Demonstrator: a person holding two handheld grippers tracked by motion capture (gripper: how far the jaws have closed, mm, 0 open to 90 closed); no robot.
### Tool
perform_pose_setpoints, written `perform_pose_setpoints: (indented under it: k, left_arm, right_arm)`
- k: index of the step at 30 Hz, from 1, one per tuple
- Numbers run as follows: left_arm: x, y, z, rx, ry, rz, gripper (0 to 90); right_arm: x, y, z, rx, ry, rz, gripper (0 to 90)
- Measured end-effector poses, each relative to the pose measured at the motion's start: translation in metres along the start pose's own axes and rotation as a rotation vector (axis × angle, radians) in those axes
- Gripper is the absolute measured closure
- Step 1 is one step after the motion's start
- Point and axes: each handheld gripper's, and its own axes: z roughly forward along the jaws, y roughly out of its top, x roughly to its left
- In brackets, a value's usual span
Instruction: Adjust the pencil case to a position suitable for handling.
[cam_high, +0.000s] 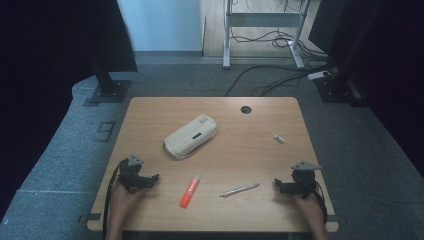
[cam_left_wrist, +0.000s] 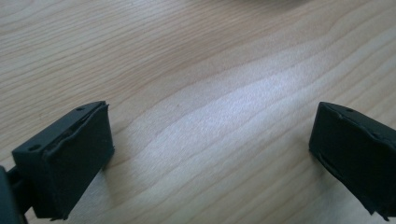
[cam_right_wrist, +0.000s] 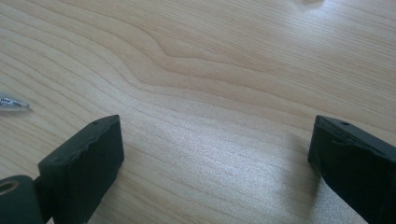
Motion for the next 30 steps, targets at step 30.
perform_pose_setpoints:
  k: [30]
  left_arm:
    - [-0.012, 0.014, -0.003, -0.025, -0.075, 0.001, 5.1]
  right_arm:
    - [0.0, 0.0, 0.0, -0.001, 0.0, -0.002, 3.4]
